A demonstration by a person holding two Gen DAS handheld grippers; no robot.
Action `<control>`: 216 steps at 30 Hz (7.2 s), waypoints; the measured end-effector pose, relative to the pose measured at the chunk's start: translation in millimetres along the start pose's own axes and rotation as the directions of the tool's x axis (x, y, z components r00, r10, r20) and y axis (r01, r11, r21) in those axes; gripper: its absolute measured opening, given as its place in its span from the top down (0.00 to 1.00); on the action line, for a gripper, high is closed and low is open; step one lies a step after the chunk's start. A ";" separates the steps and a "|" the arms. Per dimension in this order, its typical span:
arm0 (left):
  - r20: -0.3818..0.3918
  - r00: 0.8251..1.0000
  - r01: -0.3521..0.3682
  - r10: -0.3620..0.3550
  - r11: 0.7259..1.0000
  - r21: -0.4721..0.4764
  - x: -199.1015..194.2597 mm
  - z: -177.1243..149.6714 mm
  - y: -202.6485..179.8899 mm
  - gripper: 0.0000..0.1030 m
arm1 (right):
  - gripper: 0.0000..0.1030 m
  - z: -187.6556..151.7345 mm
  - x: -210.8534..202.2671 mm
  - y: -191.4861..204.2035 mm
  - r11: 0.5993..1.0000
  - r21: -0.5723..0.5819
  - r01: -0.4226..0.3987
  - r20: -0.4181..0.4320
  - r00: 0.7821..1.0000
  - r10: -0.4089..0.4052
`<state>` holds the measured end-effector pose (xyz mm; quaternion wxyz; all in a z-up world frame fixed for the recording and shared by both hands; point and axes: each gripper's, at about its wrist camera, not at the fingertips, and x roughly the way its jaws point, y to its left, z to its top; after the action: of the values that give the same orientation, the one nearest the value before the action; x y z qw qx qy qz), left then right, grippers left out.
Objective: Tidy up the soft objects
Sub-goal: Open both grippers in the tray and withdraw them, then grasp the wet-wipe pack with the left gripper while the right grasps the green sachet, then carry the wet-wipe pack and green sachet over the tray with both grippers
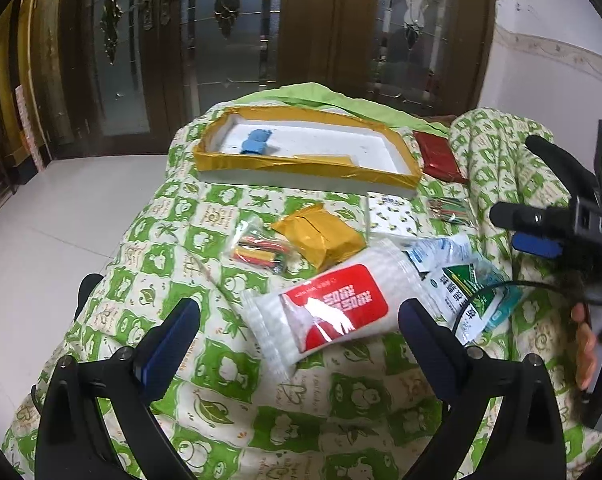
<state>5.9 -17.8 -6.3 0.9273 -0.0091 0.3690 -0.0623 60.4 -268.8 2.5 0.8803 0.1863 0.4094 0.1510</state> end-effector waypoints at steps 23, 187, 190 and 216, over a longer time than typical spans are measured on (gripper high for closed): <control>-0.077 0.996 0.037 -0.034 0.999 0.033 18.3 5.6 -6.9 0.04 | 0.08 -4.3 -14.9 28.3 0.994 -0.112 -0.002 -0.208 0.978 -0.021; 0.049 0.996 0.083 -0.075 0.981 -0.175 59.5 162.1 99.6 0.77 | 0.61 112.6 108.5 60.9 0.986 -0.164 -0.004 -0.137 0.990 -0.019; 0.036 0.998 0.049 -0.043 0.983 -0.178 75.2 176.6 105.7 0.77 | 0.61 113.5 118.3 54.4 0.989 -0.146 0.003 -0.151 0.988 -0.026; -0.066 0.998 -0.032 0.020 0.983 -0.178 186.9 209.0 102.5 0.77 | 0.61 144.8 170.7 40.5 0.953 -0.239 0.186 -0.100 0.972 -0.215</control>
<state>294.9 54.9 11.7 0.9113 -0.0857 0.4024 -0.0170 274.1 -191.1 -6.5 0.8794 0.0317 0.4602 0.1180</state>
